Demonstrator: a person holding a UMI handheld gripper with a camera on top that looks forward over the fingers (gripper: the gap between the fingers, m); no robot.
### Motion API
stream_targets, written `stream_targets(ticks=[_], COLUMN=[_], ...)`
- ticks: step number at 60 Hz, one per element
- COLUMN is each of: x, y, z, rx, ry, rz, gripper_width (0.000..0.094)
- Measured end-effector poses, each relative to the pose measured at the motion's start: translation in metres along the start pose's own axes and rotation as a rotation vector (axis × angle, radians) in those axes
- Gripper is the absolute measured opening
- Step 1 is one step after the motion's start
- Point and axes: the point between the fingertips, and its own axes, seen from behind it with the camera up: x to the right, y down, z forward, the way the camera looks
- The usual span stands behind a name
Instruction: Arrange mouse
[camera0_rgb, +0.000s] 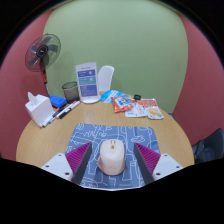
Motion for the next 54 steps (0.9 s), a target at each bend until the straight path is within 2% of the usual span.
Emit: stream_targets(ticks=[16, 32, 54], x=[-0.021, -0.053, -0.075], y=[-0.024, -0.003, 0.025], z=[-0.133, -0.260, -0.334], rx=[0.084, 0.132, 0.135], ry=[0.080, 0.131, 0.151], rz=[0.017, 0.007, -0.017], gripper_width=[0.0845, 0.0839, 0.0842])
